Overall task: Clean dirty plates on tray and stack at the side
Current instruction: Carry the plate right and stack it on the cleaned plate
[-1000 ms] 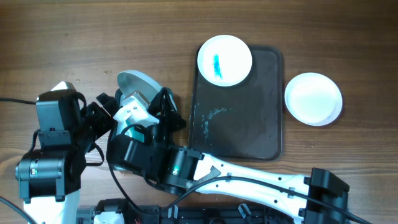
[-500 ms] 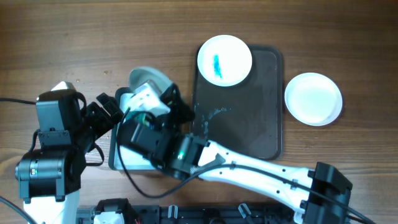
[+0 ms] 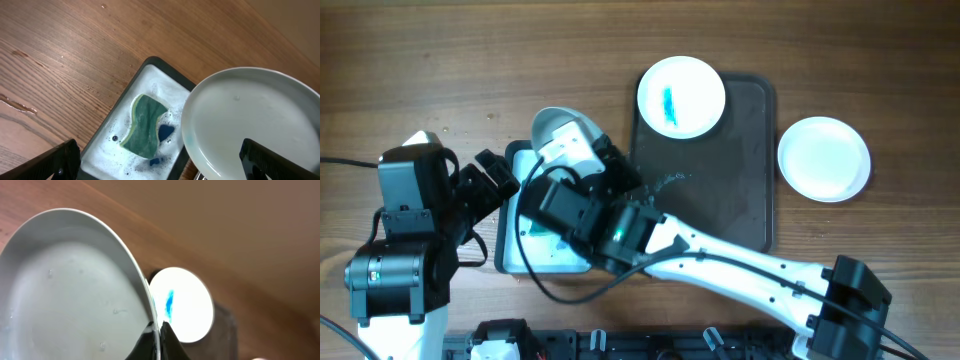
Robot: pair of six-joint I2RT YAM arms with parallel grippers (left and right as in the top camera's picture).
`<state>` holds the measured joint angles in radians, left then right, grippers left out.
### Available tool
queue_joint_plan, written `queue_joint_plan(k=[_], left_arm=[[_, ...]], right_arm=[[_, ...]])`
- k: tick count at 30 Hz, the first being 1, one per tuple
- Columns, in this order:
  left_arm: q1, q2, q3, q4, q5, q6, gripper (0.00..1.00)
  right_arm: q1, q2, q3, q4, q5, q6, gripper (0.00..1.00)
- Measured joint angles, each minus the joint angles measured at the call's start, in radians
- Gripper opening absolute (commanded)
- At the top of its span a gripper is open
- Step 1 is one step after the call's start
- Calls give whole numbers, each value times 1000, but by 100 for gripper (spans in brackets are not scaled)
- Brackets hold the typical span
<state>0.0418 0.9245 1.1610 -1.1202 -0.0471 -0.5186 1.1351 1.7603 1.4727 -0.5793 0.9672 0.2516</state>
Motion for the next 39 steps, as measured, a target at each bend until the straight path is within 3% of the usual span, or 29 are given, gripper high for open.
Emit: queue_joint_plan(k=[5,11,15,23,31,33,34,39], left_arm=[[0,0,0,-2,0,0,100],[0,0,0,-2,0,0,100],[0,0,0,-2,0,0,100],[0,0,0,-2,0,0,100],[0,0,0,-2,0,0,100],[0,0,0,-2,0,0,100],[0,0,0,-2,0,0,100],[0,0,0,-2,0,0,100]], right_arm=[[-243,-18,0,-60,-363,174,4],[-661,-172,0,-105,-895,225,4],[-958,-315,6,-235,-1070,239,4],[-1407,-275,-31,-404,-1129,242,4],[-1581,-122,-227,-394,-1022,242,5],[-1611,-91,-257,-393,-1012,241,34],[-1621,-82,-264,-392,-1012,239,42],[-1621,-90,-266,-385,-1088,146,54]])
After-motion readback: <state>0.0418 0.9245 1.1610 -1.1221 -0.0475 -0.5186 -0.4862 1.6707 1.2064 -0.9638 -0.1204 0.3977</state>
